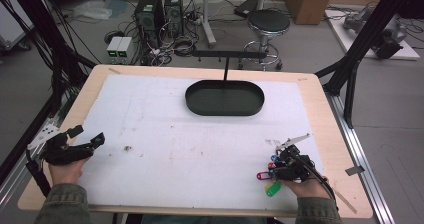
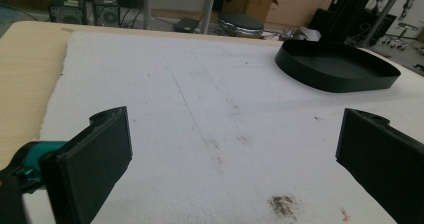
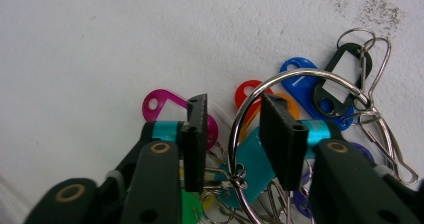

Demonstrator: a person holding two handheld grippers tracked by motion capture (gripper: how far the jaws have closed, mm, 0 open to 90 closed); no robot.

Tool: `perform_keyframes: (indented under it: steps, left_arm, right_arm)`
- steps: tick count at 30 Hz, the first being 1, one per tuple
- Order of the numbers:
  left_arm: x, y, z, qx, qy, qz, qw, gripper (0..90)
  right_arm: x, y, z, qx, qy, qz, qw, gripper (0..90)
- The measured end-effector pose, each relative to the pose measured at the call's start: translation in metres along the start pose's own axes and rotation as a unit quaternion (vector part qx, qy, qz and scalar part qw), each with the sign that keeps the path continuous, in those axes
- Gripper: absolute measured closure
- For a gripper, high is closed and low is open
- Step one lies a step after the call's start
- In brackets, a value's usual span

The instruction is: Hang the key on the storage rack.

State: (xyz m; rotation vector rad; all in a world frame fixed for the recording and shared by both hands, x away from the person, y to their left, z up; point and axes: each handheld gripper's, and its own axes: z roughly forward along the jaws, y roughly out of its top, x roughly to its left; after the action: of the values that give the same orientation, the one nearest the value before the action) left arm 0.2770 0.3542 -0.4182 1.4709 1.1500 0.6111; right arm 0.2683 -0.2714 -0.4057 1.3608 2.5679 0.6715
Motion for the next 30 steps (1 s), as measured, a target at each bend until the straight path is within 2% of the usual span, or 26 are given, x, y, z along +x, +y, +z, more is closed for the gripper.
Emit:
perform_keyframes:
  steps: [1, 4, 5, 13, 14, 20, 21, 22, 25, 30]
  left_arm:
    - [0.000, 0.000, 0.000, 0.000, 0.000, 0.000, 1.0000, 1.9]
    - [0.000, 0.000, 0.000, 0.000, 0.001, 0.001, 1.0000, 1.9]
    - [0.000, 0.000, 0.000, 0.000, 0.001, 0.000, 1.0000, 1.9]
    - [0.000, 0.000, 0.000, 0.000, 0.001, 0.000, 1.0000, 1.9]
    - [0.000, 0.000, 0.000, 0.000, 0.001, 0.001, 1.0000, 1.9]
    - [0.000, 0.000, 0.000, -0.001, 0.001, 0.001, 1.0000, 1.9]
    - [0.000, 0.000, 0.000, -0.001, 0.001, 0.002, 1.0000, 1.9]
    - [0.000, 0.000, 0.000, -0.001, 0.001, 0.002, 1.0000, 1.9]
    - [0.000, 0.000, 0.000, 0.002, 0.001, 0.001, 1.0000, 1.9]
    - [0.000, 0.000, -0.001, 0.006, 0.004, 0.004, 1.0000, 1.9]
  right_arm:
    - [0.001, 0.000, -0.001, 0.003, -0.002, -0.002, 1.0000, 76.8]
    - [0.000, -0.001, 0.000, 0.001, -0.001, 0.000, 1.0000, 80.0]
    - [-0.001, -0.001, -0.001, 0.002, 0.000, -0.002, 1.0000, 84.6]
    - [0.002, -0.001, -0.004, -0.006, -0.004, -0.008, 0.9999, 85.3]
    - [0.002, -0.001, -0.006, -0.020, -0.006, -0.012, 0.9997, 85.5]
    - [0.003, 0.000, -0.011, -0.042, -0.012, -0.018, 0.9989, 85.8]
    - [0.003, 0.000, -0.014, -0.057, -0.013, -0.016, 0.9981, 85.9]
    - [0.003, 0.000, -0.014, -0.057, -0.013, -0.016, 0.9981, 85.9]
    - [0.002, 0.000, -0.021, -0.088, -0.008, -0.013, 0.9960, 86.0]
    - [0.000, 0.003, -0.020, -0.100, 0.002, -0.005, 0.9949, 86.1]
